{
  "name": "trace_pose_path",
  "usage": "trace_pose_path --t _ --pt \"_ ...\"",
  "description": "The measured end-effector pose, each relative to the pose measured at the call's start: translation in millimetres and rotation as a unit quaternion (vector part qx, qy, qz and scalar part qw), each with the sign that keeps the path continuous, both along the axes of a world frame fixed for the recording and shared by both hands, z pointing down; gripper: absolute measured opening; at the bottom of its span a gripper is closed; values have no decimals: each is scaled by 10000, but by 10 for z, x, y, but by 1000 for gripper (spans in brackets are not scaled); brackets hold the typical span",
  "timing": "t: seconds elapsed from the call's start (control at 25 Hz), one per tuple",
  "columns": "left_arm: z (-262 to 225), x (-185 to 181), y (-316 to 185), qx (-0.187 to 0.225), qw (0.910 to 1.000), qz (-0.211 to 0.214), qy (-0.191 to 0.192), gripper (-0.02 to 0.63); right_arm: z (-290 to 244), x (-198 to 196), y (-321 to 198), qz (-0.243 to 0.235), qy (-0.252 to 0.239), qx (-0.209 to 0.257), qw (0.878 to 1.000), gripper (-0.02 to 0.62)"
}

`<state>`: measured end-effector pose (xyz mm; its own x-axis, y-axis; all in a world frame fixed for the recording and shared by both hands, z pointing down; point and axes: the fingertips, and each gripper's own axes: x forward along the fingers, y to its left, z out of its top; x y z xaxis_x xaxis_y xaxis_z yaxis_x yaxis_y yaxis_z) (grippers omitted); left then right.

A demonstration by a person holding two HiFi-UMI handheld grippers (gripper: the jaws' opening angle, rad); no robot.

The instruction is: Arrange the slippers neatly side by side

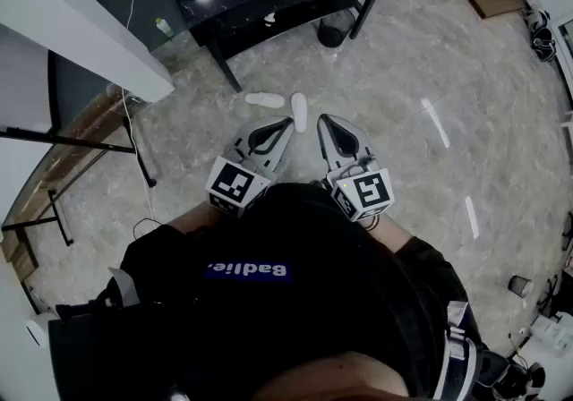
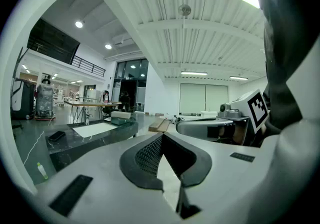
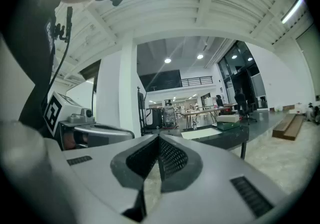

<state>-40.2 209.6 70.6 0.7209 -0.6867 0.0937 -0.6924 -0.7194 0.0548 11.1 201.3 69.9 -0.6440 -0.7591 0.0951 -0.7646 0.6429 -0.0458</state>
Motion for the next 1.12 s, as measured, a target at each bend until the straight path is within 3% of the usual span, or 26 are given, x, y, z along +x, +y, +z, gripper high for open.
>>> trace_pose_path --t 0.44,0.6,1.12 --pt "81 -25 -17 -74 9997 3 -249 0 48 -11 -27 -20 -9 -42 10000 -2" --pt "52 -13 -45 -74 9999 -42 -59 0 42 -10 -33 -45 -41 -62 10000 -2" --pt "375 175 -351 -589 9973 -362 -245 0 252 337 -257 -117 -478 -438 9978 -2"
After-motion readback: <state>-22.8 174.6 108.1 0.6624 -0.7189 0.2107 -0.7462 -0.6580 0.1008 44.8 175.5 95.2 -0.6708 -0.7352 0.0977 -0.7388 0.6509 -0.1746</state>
